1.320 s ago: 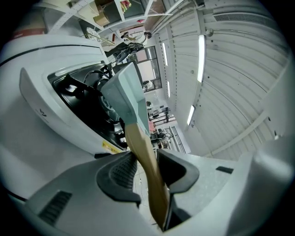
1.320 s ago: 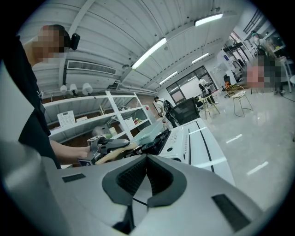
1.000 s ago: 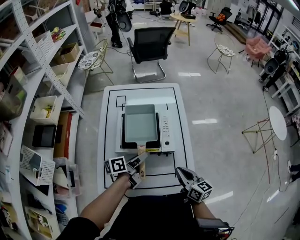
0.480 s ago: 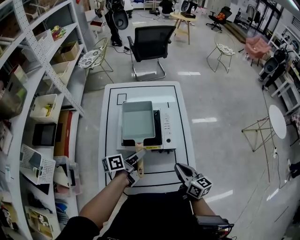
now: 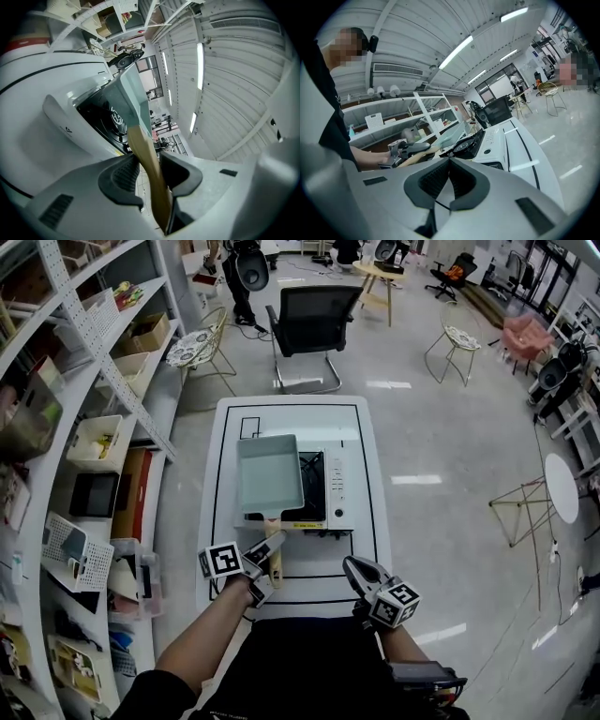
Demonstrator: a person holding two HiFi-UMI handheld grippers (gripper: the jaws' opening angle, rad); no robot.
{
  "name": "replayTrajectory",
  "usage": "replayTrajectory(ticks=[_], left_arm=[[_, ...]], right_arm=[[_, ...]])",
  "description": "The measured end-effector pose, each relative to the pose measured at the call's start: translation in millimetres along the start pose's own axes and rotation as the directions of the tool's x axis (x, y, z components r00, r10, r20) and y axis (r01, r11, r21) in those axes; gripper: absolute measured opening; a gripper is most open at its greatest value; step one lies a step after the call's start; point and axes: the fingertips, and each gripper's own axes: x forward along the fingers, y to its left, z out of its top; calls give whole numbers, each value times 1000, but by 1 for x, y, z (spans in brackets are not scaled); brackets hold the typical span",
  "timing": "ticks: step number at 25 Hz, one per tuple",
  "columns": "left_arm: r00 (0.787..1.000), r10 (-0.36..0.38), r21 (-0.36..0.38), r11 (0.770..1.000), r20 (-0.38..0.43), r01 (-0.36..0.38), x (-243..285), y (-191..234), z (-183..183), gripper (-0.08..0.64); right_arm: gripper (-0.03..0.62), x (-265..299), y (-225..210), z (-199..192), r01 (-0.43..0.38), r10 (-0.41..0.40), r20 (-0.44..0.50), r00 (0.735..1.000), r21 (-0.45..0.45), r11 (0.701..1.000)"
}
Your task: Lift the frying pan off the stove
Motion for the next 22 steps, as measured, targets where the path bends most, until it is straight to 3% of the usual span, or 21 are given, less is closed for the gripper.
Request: replayTrajectory(ticks=[4, 11, 22], left_arm=[[999, -7, -37, 999, 35, 8, -4, -3, -3, 138], [989, -97, -143, 983, 108, 112, -2, -23, -17, 138], [978, 10, -140, 990, 210, 19, -36, -19, -17, 138]], right_arm=[[25, 0, 3, -1, -43, 42, -22, 999, -8, 999], [26, -4, 0, -1, -100, 99, -45, 994, -31, 994], [26, 20, 11, 12, -221, 214, -107, 971, -61, 973]])
